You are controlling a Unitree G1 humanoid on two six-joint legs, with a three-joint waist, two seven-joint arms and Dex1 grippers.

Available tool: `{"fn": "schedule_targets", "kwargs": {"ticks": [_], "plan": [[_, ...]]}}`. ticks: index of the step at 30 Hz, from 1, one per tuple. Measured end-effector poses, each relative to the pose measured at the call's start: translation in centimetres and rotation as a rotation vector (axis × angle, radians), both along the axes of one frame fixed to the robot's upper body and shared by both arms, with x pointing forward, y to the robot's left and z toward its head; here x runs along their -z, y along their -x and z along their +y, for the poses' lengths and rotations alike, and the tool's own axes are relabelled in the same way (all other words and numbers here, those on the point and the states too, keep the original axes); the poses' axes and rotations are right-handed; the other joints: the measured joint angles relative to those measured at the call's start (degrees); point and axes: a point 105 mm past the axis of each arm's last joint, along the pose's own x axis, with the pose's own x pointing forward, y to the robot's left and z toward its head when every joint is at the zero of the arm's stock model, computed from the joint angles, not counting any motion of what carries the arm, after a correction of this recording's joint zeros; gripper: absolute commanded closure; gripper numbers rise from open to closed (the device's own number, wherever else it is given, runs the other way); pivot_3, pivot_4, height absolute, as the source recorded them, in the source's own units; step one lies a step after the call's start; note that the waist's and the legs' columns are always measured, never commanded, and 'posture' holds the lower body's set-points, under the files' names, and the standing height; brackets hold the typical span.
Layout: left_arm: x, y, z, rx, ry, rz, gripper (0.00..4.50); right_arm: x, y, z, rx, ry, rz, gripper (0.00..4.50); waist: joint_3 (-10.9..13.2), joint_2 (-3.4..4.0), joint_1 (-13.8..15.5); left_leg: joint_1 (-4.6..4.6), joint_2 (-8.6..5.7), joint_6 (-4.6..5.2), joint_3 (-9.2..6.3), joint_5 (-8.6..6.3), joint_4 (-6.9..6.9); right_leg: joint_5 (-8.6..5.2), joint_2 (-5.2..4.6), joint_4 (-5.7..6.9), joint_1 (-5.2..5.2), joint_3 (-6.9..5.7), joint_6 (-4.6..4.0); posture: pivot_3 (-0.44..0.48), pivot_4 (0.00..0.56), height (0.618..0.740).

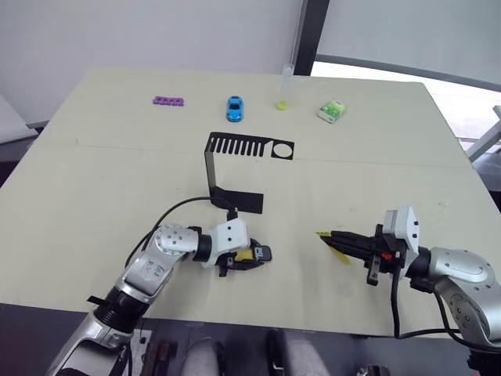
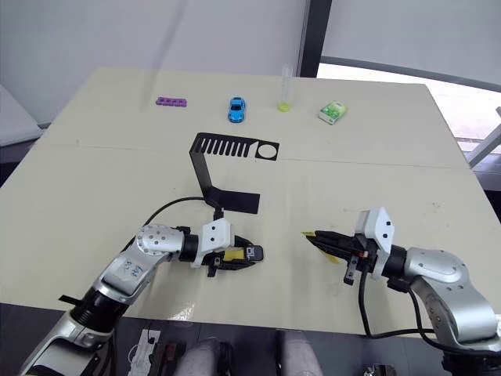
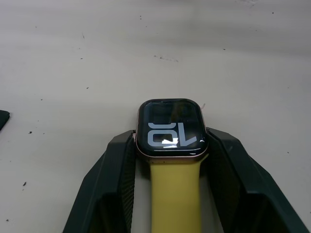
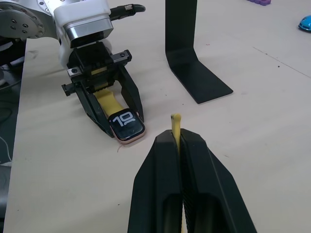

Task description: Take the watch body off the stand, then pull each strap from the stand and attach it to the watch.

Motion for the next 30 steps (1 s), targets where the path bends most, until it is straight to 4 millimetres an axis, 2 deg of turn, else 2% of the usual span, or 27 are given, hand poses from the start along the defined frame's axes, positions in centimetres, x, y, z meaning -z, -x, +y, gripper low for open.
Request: {"fn": "schedule_targets", "kwargs": {"ticks": [12, 16, 19, 23, 27, 30], "plan": [[0.0, -0.1, -0.1, 0.02, 0.028, -0.028, 2.91, 0.2, 0.2, 0.2, 0.001, -0.01, -0.002, 4.5, 0.0, -0.01, 0.0, 0.0, 0.0, 0.01, 0.0, 0.0, 0.01, 0.0, -0.01, 0.0, 0.03, 0.0, 0.0, 0.0, 0.15, 0.74], [-0.5, 0.4, 0.3, -0.009, 0.098, 0.078, 2.91, -0.2, 0.4, 0.3, 0.001, 0.038, -0.109, 4.5, 0.0, 0.0, -0.1, -0.05, 0.01, 0.0, 0.01, 0.0, 0.0, 0.0, 0.01, 0.03, -0.05, -0.01, 0.0, 0.0, 0.15, 0.74], [-2.4, 1.2, 0.6, -0.024, 0.194, 0.207, 2.91, -0.4, 0.9, 0.4, -0.01, 0.149, -0.247, 4.5, 0.0, 0.0, -0.1, -0.08, 0.02, -0.03, 0.0, 0.01, 0.03, 0.0, 0.03, 0.09, -0.1, -0.02, 0.0, 0.0, 0.15, 0.74], [-4.3, 0.7, 1.7, -0.095, 0.182, 0.277, 2.91, -0.4, 1.6, 0.8, -0.022, 0.253, -0.382, 4.5, 0.0, 0.0, -0.1, -0.05, 0.0, -0.05, 0.01, 0.03, 0.05, -0.01, 0.03, 0.13, -0.08, 0.0, 0.01, 0.0, 0.15, 0.74], [-6.1, 0.6, 1.0, -0.135, 0.188, 0.362, 2.91, -0.3, 2.1, 1.9, -0.025, 0.323, -0.504, 4.5, 0.0, 0.0, -0.1, -0.08, -0.02, -0.05, 0.0, 0.02, 0.06, -0.02, 0.02, 0.13, -0.09, 0.0, 0.03, 0.0, 0.15, 0.74], [-6.6, 0.8, 0.3, -0.139, 0.196, 0.409, 2.91, -0.1, 2.2, 2.5, -0.015, 0.352, -0.56, 4.5, 0.0, -0.01, -0.1, -0.06, -0.02, -0.06, 0.01, 0.02, 0.08, -0.02, 0.04, 0.14, -0.09, 0.01, 0.02, 0.0, 0.15, 0.74]]}}
